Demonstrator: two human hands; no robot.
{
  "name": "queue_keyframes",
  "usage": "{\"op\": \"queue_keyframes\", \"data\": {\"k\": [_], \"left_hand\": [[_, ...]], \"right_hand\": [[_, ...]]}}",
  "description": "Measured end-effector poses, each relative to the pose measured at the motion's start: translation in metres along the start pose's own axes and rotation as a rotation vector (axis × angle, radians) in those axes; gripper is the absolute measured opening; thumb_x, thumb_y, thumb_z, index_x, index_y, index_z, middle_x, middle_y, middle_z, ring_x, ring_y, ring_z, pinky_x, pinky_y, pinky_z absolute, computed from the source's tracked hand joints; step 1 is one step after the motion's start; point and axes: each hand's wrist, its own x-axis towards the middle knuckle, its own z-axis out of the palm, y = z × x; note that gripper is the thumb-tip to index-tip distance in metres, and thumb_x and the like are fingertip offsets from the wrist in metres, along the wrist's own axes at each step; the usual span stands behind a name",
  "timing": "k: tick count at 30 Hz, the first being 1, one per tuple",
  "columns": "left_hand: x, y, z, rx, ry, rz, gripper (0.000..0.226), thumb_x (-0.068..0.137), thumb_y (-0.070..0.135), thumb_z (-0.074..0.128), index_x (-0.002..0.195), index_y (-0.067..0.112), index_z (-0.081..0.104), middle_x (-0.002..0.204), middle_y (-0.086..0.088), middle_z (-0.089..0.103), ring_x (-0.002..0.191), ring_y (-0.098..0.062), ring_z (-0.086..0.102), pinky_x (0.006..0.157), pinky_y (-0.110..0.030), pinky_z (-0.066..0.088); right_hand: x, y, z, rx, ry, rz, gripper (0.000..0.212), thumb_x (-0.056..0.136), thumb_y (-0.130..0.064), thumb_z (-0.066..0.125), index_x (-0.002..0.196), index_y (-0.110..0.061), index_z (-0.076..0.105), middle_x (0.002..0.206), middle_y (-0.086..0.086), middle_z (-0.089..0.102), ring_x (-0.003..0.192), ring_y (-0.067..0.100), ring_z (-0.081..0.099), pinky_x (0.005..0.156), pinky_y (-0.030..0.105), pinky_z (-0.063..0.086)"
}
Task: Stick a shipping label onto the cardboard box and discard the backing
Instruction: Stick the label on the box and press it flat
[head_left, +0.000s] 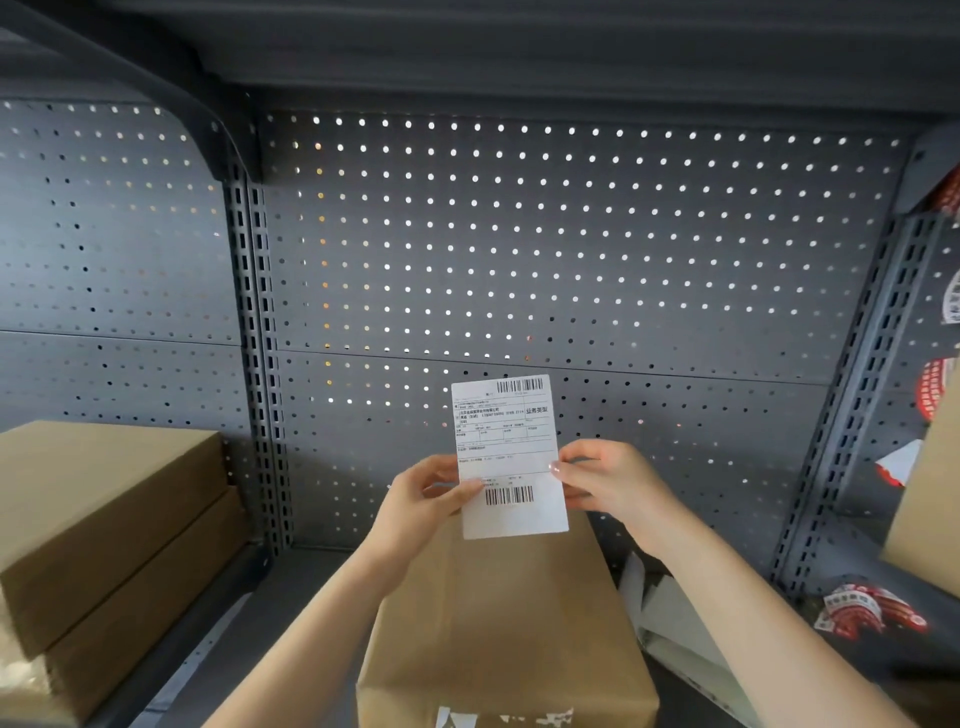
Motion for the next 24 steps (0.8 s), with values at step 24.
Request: {"op": "queue_keyframes", "data": {"k": [24], "left_hand": [[-0.024,-0.019,-0.011,0.175,-0.268,-0.074,0.043,0.074,-0.002,0.074,0.11,0.02,0.068,0.107,-0.004,0.071,0.096,-0.02,0.067,0.09,-0.027,0.052]], "right_hand": [[-0.034,0.071,0.012,-0.334,-0.135,0.095,0.056,0.052,-0.036,0.081,0.098,-0.05,0.052,0.103,-0.025,0.069,0.088,0.012,0.071,0.108,0.06,0.029]]}}
